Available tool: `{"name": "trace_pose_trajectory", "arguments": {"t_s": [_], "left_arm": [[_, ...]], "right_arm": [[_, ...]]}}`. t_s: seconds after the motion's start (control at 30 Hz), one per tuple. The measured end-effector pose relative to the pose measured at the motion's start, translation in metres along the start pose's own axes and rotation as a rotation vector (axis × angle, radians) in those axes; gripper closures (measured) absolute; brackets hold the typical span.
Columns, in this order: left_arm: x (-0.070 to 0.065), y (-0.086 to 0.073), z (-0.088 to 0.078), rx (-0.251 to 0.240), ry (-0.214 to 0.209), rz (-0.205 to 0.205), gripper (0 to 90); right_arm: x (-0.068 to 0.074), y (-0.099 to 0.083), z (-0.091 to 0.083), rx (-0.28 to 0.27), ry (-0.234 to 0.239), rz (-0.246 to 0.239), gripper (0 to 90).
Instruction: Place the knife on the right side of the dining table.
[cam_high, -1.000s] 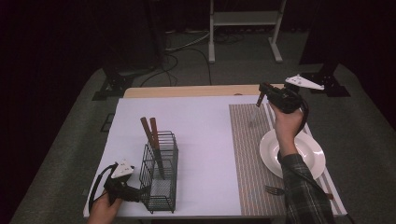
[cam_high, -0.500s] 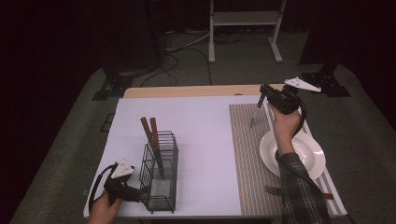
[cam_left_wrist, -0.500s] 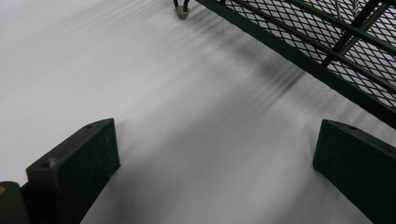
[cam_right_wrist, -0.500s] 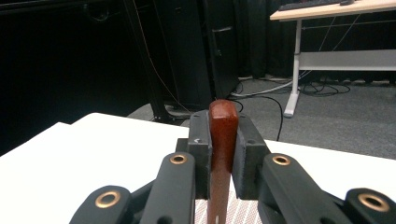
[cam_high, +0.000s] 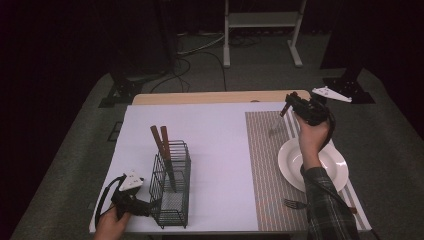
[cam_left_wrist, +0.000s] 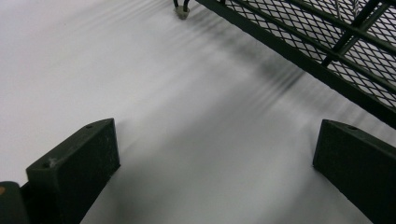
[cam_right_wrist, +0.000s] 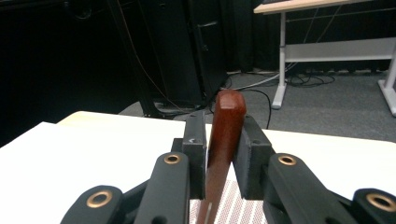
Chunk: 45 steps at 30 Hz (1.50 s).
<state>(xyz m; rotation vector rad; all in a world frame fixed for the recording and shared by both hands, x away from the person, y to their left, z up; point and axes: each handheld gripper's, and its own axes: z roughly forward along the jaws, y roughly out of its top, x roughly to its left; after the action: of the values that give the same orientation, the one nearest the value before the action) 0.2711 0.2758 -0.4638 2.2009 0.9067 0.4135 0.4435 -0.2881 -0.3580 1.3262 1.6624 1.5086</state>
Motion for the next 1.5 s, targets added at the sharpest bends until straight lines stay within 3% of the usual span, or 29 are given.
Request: {"name": "trace_pose_trajectory", "arguments": {"t_s": [0.7, 1.5], "left_arm": [[0.0, 0.0, 0.0, 0.001, 0.0, 0.0, 0.0], [0.0, 0.0, 0.0, 0.0, 0.0, 0.0, 0.0]], "right_arm": [[-0.026, -0.009, -0.019, 0.023, -0.051, 0.027, 71.7], [-0.058, -0.028, -0.03, 0.064, -0.111, 0.092, 64.1]]}}
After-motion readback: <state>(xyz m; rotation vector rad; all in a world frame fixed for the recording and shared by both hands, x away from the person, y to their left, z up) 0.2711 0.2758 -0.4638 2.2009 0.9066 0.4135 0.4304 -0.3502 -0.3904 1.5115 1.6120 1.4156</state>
